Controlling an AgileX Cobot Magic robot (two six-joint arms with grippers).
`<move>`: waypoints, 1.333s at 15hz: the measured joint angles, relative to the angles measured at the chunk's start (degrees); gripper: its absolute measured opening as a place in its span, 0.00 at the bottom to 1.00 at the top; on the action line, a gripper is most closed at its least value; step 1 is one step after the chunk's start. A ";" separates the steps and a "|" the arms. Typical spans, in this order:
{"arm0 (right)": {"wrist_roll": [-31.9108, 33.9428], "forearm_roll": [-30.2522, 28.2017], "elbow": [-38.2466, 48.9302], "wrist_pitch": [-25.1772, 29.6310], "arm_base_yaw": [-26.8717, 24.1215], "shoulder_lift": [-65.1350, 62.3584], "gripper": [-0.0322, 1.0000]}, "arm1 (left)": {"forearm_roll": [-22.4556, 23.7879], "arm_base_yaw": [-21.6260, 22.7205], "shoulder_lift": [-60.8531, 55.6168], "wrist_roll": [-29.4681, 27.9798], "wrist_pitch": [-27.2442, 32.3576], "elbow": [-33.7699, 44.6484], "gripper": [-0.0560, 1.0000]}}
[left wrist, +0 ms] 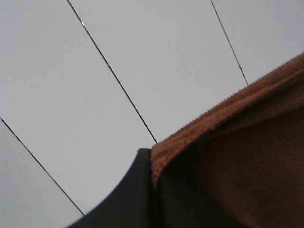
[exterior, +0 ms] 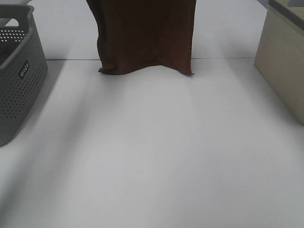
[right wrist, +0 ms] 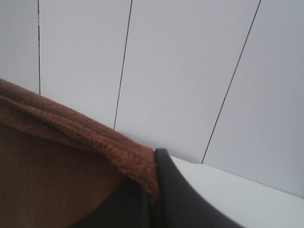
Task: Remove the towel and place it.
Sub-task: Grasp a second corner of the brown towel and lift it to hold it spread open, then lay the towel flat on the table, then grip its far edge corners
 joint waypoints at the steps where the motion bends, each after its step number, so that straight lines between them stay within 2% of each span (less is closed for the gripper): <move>1: 0.00 0.17 0.00 1.78 0.06 0.00 0.04 | -1.60 -0.06 0.00 0.63 4.07 0.00 0.05; 4: 0.00 2.35 0.00 10.43 0.06 -0.17 0.04 | -9.28 -0.17 0.00 7.51 17.93 0.00 0.05; 5: 0.00 4.70 0.00 18.39 0.00 -1.03 0.04 | -12.38 -0.17 -0.69 10.83 28.82 0.00 0.05; 6: 0.00 5.04 0.00 21.03 0.00 -1.38 0.04 | -12.95 -0.17 -1.09 11.34 31.57 0.00 0.05; 8: 0.00 7.51 0.00 31.23 0.00 -3.21 0.04 | -14.04 -0.17 -2.86 12.43 39.94 0.00 0.05; 10: -0.06 9.68 0.00 37.93 0.06 -4.24 0.04 | -14.55 -0.17 -4.13 13.92 46.24 -0.23 0.05; 13: -0.06 10.49 1.09 39.65 0.11 -5.50 0.04 | -15.24 -0.17 -6.07 14.78 47.21 2.69 0.05; 15: -0.06 10.89 4.13 39.65 0.11 -7.10 0.04 | -16.27 -0.17 -9.05 14.50 47.21 7.33 0.05; 16: -0.06 12.15 11.86 39.65 0.11 -11.52 0.04 | -17.88 -0.17 -15.36 12.43 47.33 15.47 0.05; 20: -0.06 13.52 26.81 39.59 0.11 -21.72 0.04 | -23.95 -0.17 -27.73 10.83 47.44 30.48 0.05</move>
